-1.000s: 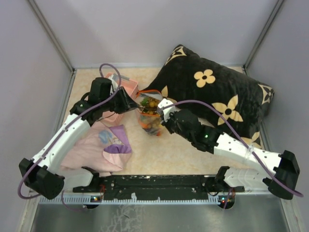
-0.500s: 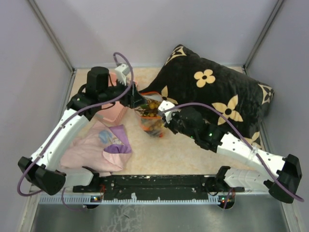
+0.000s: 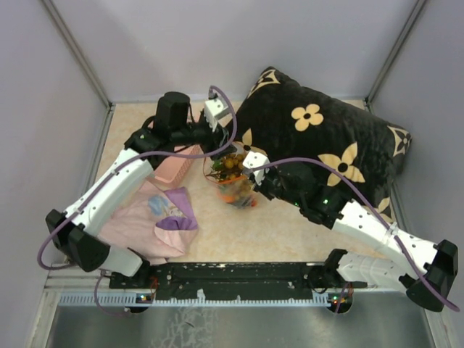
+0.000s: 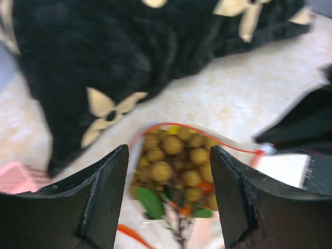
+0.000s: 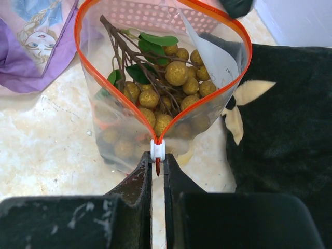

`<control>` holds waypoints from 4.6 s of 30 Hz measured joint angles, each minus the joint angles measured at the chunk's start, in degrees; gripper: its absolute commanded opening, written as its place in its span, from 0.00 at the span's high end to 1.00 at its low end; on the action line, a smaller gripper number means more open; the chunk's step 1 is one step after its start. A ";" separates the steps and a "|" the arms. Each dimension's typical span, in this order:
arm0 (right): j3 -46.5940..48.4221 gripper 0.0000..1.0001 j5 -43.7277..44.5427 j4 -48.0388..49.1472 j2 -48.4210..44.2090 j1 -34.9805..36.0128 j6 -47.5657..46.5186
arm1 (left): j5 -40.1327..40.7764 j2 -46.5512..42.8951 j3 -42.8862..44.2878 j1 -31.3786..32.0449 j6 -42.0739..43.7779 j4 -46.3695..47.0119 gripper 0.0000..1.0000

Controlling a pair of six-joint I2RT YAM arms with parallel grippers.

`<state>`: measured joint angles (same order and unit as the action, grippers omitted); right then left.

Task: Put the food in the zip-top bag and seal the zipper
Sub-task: Zip the zipper food storage bag at the center of the board.

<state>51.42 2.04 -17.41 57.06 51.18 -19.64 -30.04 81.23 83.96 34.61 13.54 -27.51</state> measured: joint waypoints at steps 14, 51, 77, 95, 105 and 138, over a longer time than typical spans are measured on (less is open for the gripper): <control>0.00 1.00 -0.02 -0.24 -0.83 -0.37 -1.46 | 11.65 7.45 6.32 -2.36 6.86 -11.02 0.27; 0.26 1.00 -9.53 1.40 0.94 -6.27 -6.29 | 25.53 -8.50 -3.61 -7.63 -7.08 -16.61 0.36; 2.32 1.00 -15.10 -0.20 2.36 -6.73 -8.09 | -16.92 -8.70 -16.65 2.12 17.97 9.60 0.34; 2.27 1.00 -17.57 -0.13 3.45 -6.97 -8.94 | -19.91 -0.22 -15.06 3.82 27.89 8.66 0.72; 1.16 0.85 -20.35 0.74 2.60 -9.42 -8.83 | -20.37 1.05 -13.88 3.91 29.16 7.30 1.00; -7.85 1.00 -25.73 9.42 -0.81 -12.24 -7.54 | -21.22 1.09 -13.53 4.15 27.15 6.51 0.78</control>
<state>43.57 -23.68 -7.99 56.25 38.94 -27.18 -51.27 82.32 70.43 38.76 40.69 -20.99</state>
